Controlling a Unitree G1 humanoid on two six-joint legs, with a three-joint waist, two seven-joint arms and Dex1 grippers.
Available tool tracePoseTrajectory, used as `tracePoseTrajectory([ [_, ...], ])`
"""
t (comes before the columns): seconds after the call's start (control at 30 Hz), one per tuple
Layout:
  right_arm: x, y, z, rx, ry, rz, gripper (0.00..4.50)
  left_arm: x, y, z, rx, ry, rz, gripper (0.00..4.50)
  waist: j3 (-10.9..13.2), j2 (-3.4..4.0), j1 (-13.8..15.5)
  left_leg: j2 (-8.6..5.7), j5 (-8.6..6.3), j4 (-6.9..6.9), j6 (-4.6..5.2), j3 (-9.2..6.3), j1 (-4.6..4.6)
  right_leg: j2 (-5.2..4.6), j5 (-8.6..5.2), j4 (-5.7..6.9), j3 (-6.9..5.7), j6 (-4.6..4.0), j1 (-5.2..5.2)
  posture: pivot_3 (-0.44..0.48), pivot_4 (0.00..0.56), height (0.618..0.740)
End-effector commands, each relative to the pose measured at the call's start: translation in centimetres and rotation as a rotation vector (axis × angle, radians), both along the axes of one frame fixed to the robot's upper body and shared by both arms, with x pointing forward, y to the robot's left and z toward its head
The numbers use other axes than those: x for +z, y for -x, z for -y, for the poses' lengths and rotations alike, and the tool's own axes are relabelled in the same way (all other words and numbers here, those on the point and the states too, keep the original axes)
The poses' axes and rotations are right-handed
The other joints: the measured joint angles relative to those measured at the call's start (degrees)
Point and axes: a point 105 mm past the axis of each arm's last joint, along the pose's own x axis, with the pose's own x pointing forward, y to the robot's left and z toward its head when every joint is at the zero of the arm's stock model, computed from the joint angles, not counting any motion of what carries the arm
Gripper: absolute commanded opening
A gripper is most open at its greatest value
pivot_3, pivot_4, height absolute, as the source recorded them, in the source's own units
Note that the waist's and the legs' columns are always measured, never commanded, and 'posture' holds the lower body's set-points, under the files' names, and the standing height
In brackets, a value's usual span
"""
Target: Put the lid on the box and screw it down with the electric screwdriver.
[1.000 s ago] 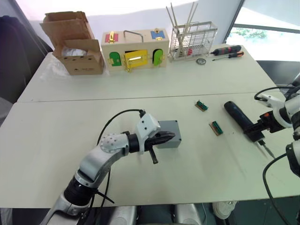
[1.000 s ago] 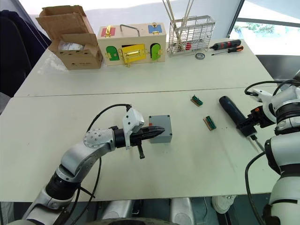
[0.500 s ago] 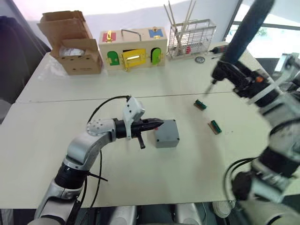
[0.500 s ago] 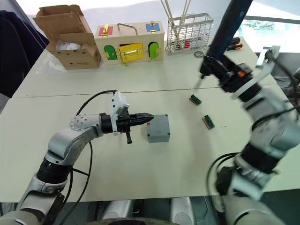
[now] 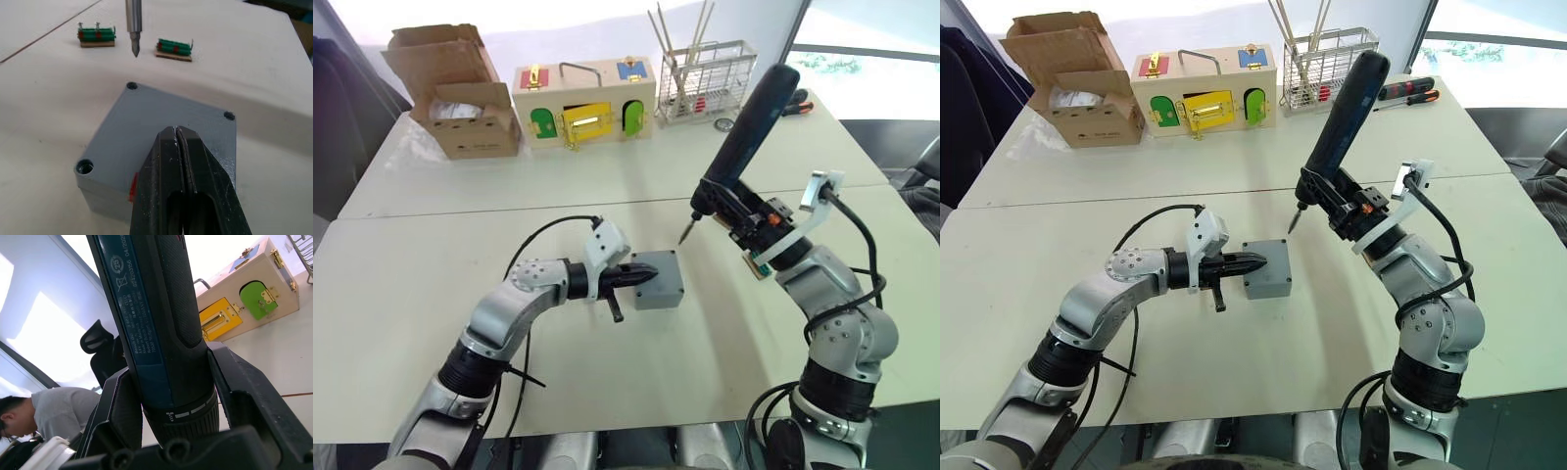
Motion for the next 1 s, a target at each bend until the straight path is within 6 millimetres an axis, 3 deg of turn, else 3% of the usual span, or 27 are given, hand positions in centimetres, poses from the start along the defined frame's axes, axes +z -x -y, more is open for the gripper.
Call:
tracePoseTrajectory([
  [0.03, 1.6, 0.7, -0.8, 0.041, -0.005, 0.095, 1.75, -0.4, -0.1, -0.2, -0.009, -0.023, 0.005, 0.0, 0.0, 0.0, 0.0, 0.01, 0.0, 0.0, 0.0, 0.01, 0.0, 0.0, 0.0, -0.01, 0.0, 0.0, 0.0, 0.0, 0.15, 0.734],
  [0.4, -0.1, 0.1, -2.0, 0.058, 0.035, 0.086, 1.75, -0.2, -0.3, -0.3, -0.007, -0.02, 0.012, 0.0, 0.0, 0.0, 0.05, 0.02, -0.01, 0.01, 0.01, 0.03, 0.12, -0.01, 0.0, -0.04, 0.01, 0.0, 0.1, 0.0, 0.15, 0.734],
  [1.0, -1.2, 0.5, -0.8, 0.026, 0.06, 0.046, 1.75, -0.2, -0.4, -0.1, -0.016, -0.021, 0.015, 0.0, -0.01, -0.01, 0.14, 0.04, -0.02, 0.01, 0.03, 0.02, 0.25, -0.01, -0.01, -0.09, 0.01, 0.01, 0.23, 0.0, 0.15, 0.734],
])
